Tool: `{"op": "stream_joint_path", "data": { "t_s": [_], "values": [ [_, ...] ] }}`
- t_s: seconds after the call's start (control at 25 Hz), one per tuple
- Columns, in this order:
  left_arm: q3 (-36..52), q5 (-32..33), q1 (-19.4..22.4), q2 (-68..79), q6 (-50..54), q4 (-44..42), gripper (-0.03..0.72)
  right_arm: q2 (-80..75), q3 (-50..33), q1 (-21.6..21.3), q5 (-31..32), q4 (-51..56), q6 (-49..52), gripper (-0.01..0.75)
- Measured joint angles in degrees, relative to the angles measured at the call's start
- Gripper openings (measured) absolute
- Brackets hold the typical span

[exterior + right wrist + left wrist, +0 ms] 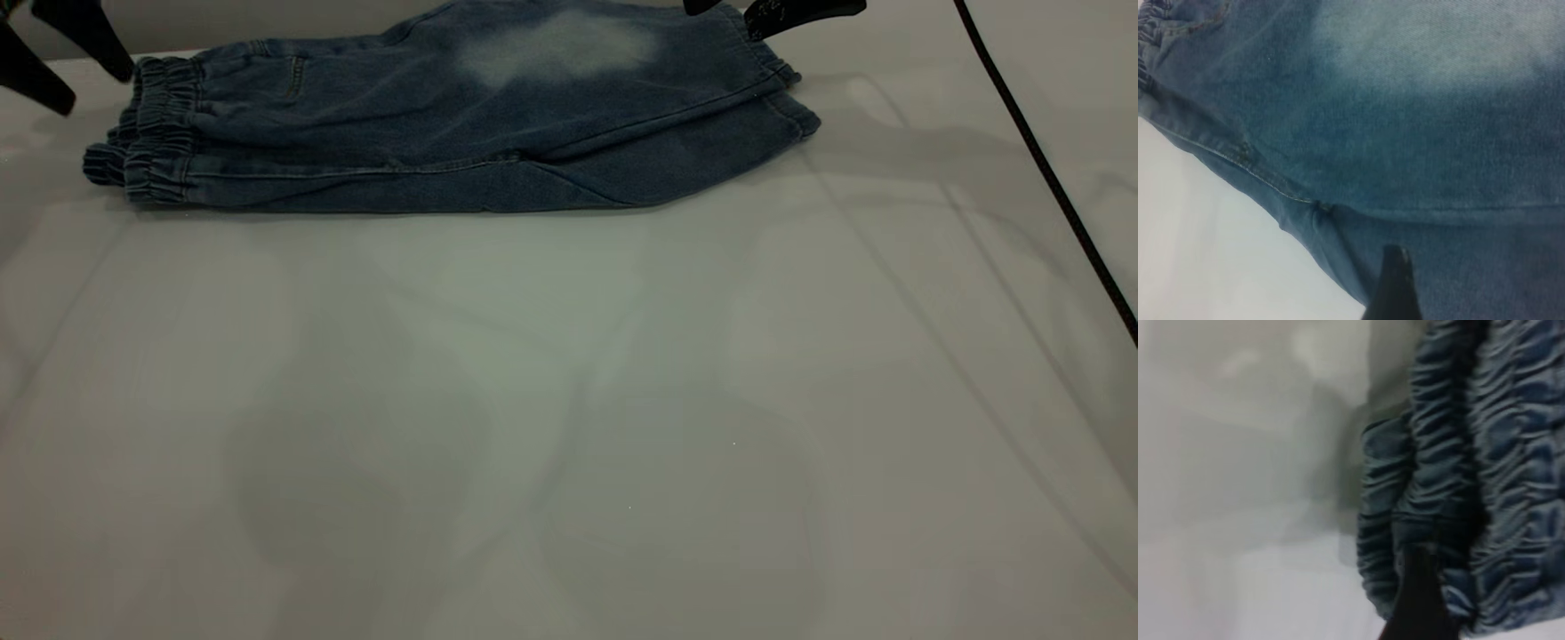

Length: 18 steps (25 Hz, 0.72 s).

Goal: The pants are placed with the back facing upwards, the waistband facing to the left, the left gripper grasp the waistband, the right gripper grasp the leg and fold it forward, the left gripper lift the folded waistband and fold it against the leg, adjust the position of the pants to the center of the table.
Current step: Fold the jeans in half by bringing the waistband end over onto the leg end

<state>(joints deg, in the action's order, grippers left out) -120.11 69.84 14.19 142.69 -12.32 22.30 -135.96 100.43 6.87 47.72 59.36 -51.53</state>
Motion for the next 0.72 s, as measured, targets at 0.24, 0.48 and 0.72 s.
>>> {"op": "stream_joint_path", "data": {
  "t_s": [0.24, 0.48, 0.72],
  "values": [
    [0.0, 0.0, 0.0, 2.73, -3.71, 0.0, 0.469, 0.0, 0.0, 0.0, 0.12, 0.0, 0.14, 0.509],
    [0.0, 0.06, -0.05, 2.95, -3.96, 0.0, 0.469, 0.0, 0.0, 0.0, 0.19, 0.0, 0.14, 0.509],
    [0.0, 0.12, -0.14, 2.95, -4.06, 0.47, 0.469, 0.0, 0.0, 0.0, 0.19, 0.0, 0.08, 0.509]
  ]
}}
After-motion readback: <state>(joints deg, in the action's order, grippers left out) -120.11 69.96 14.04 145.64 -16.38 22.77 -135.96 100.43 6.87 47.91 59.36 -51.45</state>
